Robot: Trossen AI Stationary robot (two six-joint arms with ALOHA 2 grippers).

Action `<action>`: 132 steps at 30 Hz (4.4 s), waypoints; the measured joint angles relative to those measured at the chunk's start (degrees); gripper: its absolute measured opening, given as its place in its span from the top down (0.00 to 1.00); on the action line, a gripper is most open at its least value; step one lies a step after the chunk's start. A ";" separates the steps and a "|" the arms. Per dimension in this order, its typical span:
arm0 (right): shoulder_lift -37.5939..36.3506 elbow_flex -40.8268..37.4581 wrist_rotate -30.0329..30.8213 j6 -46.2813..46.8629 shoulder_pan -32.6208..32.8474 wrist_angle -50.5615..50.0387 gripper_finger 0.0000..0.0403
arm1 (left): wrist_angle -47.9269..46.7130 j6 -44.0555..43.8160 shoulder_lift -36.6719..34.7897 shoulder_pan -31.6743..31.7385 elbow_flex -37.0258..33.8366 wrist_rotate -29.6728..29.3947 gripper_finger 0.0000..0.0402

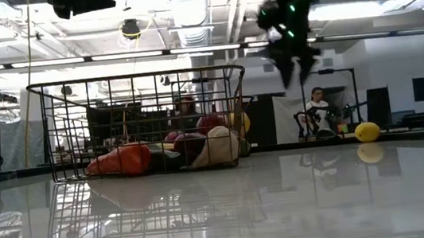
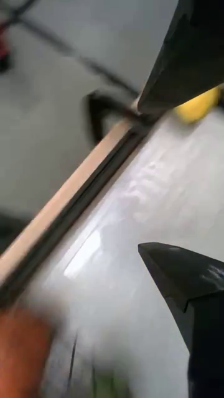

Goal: Sort produce into baskets
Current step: Put the lemon into the top wire basket

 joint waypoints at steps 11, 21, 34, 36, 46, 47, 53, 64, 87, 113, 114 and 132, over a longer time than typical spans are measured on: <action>0.08 -11.89 2.29 7.24 -12.88 0.59 0.06 | 0.46 -0.09 0.00 0.00 0.00 0.01 0.31; 2.07 -13.98 4.53 7.27 -17.37 1.92 0.06 | 0.92 0.01 0.00 -0.01 0.00 0.01 0.31; 11.60 -12.22 11.60 5.56 -17.35 -1.32 0.06 | 0.74 1.24 0.00 0.00 0.00 0.00 0.31; 12.10 -12.09 12.36 5.89 -17.39 -1.50 0.06 | 0.75 1.49 0.00 0.00 0.00 0.00 0.31; 10.98 -11.80 -2.86 7.56 -12.76 -9.39 0.06 | 0.92 1.44 0.00 0.00 0.00 -0.01 0.31; 10.55 -11.80 -3.82 7.79 -11.09 -10.13 0.06 | 0.92 1.44 0.00 0.00 0.00 0.01 0.31; 5.81 -11.82 -4.93 8.25 1.12 -13.13 0.06 | 0.92 1.09 0.00 0.00 0.00 0.01 0.31; 2.70 -15.64 0.70 14.04 6.18 -10.17 0.06 | 0.59 -0.46 0.00 0.00 0.00 1.06 0.31; 2.83 -27.61 0.70 5.53 -1.54 14.83 0.06 | -1.24 -1.01 -0.02 0.00 0.00 1.02 0.31; -2.48 -12.58 -5.13 2.31 10.95 9.19 0.32 | -0.04 -0.22 0.00 0.00 0.00 -1.21 0.31; -3.03 -10.87 -4.99 1.79 11.71 10.01 0.32 | 0.28 -0.22 -0.02 0.00 0.00 -1.27 0.31; 5.59 -0.17 -15.33 -4.42 19.99 35.05 0.18 | 5.89 2.14 0.00 -0.01 -0.35 8.18 0.31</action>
